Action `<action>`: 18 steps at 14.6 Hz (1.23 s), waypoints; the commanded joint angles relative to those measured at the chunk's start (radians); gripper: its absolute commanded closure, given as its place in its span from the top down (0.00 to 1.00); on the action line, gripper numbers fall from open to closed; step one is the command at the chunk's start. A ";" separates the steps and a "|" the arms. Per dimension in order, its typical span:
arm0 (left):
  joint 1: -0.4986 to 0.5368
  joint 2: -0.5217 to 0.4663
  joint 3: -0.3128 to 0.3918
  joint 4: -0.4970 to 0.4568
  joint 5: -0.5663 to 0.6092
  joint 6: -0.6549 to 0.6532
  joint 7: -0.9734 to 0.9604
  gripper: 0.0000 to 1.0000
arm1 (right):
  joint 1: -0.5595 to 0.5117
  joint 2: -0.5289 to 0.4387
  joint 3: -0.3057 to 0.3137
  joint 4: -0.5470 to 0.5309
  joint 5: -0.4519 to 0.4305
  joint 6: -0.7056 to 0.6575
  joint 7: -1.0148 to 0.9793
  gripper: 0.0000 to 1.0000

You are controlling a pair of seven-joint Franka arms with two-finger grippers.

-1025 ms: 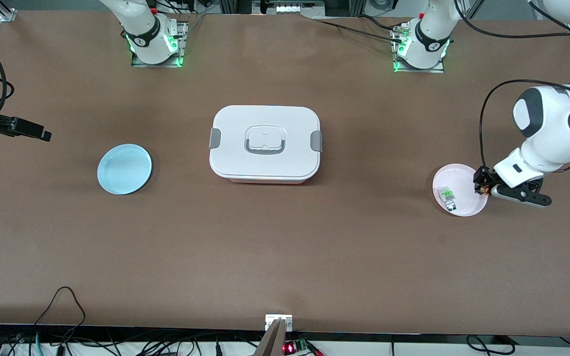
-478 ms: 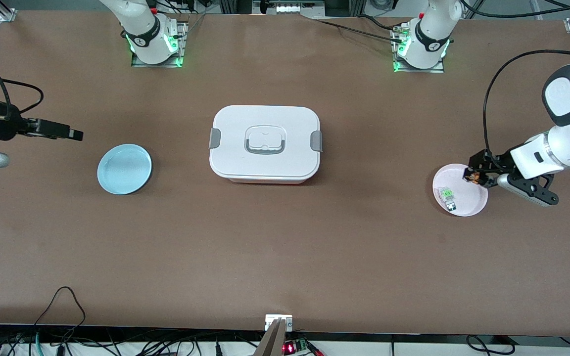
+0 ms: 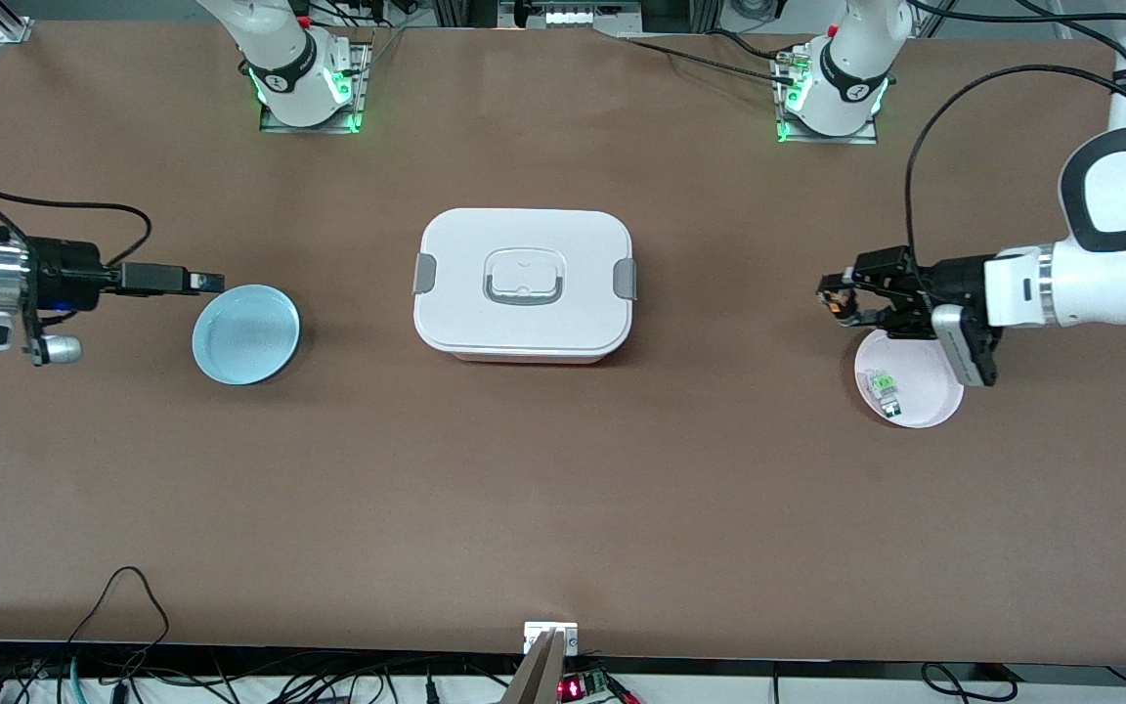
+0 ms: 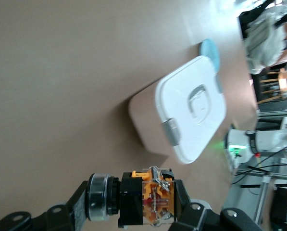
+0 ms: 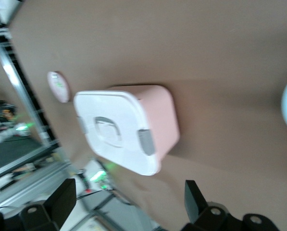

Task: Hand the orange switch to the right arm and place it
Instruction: 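Lift the switch with the left gripper while the right gripper reaches inward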

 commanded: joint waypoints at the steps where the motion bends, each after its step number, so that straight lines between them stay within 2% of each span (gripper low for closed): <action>1: -0.025 0.064 -0.044 0.083 -0.131 -0.025 0.030 0.00 | -0.017 0.000 0.002 -0.072 0.144 -0.009 -0.024 1.00; 3: -0.037 0.157 -0.099 0.159 -0.280 -0.020 0.086 0.00 | -0.017 0.008 0.010 -0.081 0.212 -0.018 -0.009 1.00; 5: -0.060 0.269 -0.139 0.230 -0.363 -0.010 0.227 0.00 | -0.017 0.007 0.034 -0.104 0.292 -0.025 0.033 1.00; 7: -0.121 0.338 -0.141 0.284 -0.388 0.083 0.522 0.00 | -0.017 0.000 0.074 -0.101 0.329 -0.023 0.059 1.00; 8: -0.143 0.342 -0.141 0.283 -0.447 0.142 0.636 0.00 | -0.017 -0.003 0.097 -0.101 0.346 -0.015 0.059 1.00; 10: -0.205 0.343 -0.141 0.281 -0.560 0.190 0.726 0.00 | -0.014 -0.004 0.129 -0.101 0.375 0.000 0.061 1.00; 12: -0.244 0.342 -0.141 0.281 -0.588 0.254 0.738 0.00 | -0.012 -0.004 0.186 -0.103 0.391 0.035 0.061 1.00; 14: -0.288 0.339 -0.141 0.277 -0.635 0.309 0.833 0.00 | -0.012 -0.004 0.232 -0.104 0.414 0.084 0.061 1.00; 16: -0.331 0.345 -0.141 0.267 -0.728 0.326 0.924 0.00 | -0.006 -0.004 0.257 -0.112 0.440 0.121 0.062 1.00; 18: -0.361 0.340 -0.141 0.267 -0.768 0.383 0.993 0.00 | -0.005 -0.004 0.263 -0.139 0.469 0.129 0.062 1.00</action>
